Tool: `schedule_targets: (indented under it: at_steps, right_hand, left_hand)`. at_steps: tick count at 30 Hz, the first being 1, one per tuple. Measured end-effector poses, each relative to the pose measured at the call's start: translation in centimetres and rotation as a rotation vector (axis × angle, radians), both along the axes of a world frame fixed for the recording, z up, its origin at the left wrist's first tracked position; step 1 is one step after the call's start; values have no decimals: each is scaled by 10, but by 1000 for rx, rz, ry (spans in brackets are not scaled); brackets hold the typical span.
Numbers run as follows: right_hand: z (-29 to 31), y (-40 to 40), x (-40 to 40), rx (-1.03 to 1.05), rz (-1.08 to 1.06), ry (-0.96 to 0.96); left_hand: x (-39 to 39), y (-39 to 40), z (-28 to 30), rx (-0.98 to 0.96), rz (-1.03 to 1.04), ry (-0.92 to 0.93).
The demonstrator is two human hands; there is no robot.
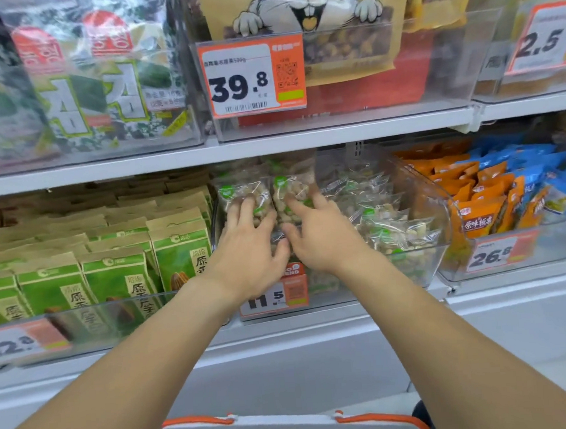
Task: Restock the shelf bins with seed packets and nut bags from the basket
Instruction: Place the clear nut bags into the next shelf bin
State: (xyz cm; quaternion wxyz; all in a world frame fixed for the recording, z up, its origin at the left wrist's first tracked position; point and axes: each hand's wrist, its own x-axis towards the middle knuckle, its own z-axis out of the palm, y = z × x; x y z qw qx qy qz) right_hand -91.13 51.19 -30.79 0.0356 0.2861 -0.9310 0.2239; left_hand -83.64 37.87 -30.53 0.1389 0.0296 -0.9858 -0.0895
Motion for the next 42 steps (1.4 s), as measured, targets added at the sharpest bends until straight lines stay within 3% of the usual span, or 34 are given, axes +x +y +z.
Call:
schedule_targets:
  at_steps: [5, 11, 17, 20, 23, 27, 30, 34, 42]
  right_hand:
    - [-3, -4, 6, 102, -36, 51]
    - [-1, 9, 19, 19, -17, 35]
    - [21, -14, 71, -337, 83, 339]
    - [27, -42, 103, -395, 239, 306]
    - [25, -82, 117, -261, 373, 230]
    - [29, -134, 105, 79, 360, 137]
    - [26, -162, 93, 192, 304, 65]
    - [25, -167, 86, 320, 290, 103]
    - [16, -189, 72, 218, 201, 159]
  left_hand:
    - [-2, -3, 5, -58, -6, -37]
    - [6, -7, 7, -140, -3, 31]
    - [43, -29, 11, -15, -104, 271]
    - [74, -61, 17, -20, -33, 399]
    - [107, -108, 19, -69, 117, 488]
    - [139, -171, 12, -171, 360, 340]
    - [145, -203, -2, -177, 381, 213]
    - [132, -222, -12, -190, 324, 177]
    - [109, -229, -21, -143, 318, 202]
